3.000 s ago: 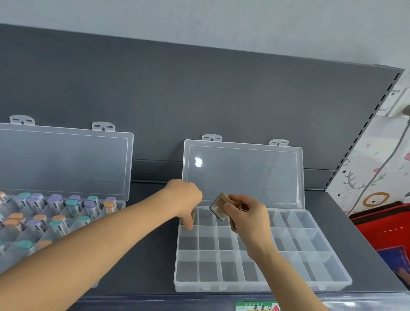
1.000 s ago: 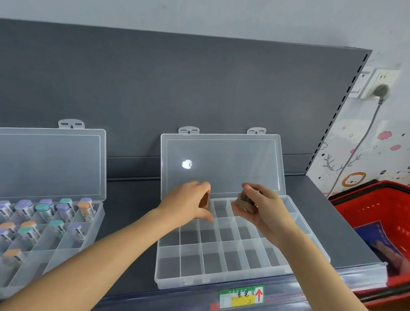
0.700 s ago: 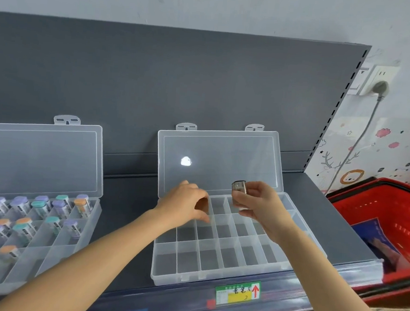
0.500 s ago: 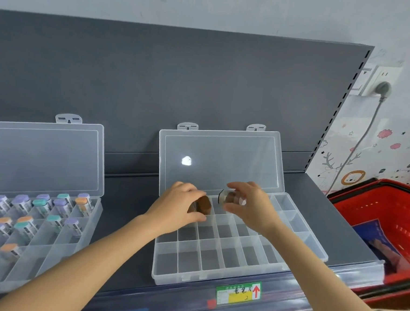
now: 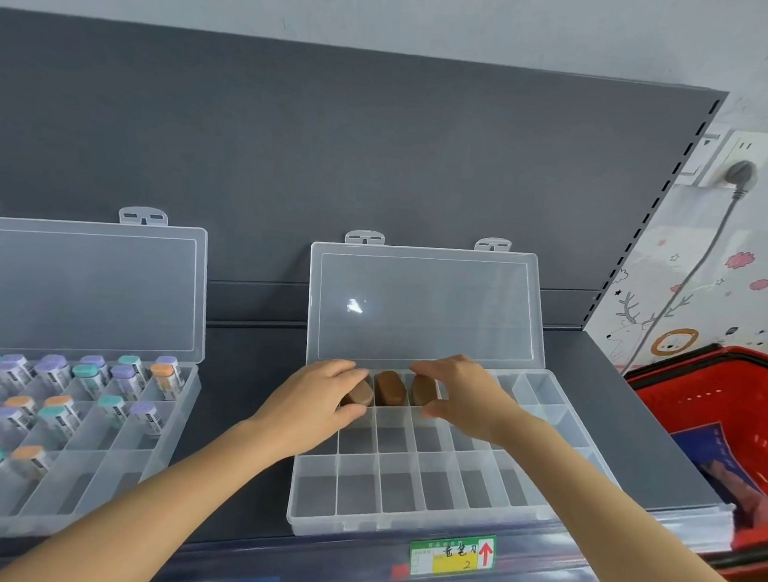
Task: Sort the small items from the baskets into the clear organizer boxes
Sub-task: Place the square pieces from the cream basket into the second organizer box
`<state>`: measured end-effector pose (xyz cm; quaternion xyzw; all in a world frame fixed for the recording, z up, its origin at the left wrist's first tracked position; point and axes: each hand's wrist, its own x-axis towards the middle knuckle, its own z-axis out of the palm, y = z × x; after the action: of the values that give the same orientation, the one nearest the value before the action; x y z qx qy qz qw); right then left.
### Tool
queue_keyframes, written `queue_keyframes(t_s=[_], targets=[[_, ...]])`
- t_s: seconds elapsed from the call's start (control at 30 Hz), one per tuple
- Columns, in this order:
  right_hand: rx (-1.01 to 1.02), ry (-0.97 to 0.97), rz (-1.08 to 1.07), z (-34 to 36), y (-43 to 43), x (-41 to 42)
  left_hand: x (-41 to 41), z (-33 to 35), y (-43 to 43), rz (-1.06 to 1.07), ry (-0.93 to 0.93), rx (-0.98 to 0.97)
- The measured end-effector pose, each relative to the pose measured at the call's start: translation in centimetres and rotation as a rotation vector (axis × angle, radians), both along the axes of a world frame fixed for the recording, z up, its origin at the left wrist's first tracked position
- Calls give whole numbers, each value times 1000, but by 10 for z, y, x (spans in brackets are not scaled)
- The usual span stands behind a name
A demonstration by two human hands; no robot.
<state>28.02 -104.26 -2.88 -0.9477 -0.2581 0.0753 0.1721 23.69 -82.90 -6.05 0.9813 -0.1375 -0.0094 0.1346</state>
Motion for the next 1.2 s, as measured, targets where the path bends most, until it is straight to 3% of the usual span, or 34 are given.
queue_keyframes(t_s=[0.13,0.37,0.83,1.2], targets=[[11,-4,-36,-7,-17,-5,1,-2,-1,3,-40,31],[-142,-94,-43,-31,-39,13,11,-1,-2,12,-73,80],[-91,-103,-71,-41,-26,39,36,1,8,70,15,53],[92,-110,-49,-15,-12,10,7,29,11,122,-40,-29]])
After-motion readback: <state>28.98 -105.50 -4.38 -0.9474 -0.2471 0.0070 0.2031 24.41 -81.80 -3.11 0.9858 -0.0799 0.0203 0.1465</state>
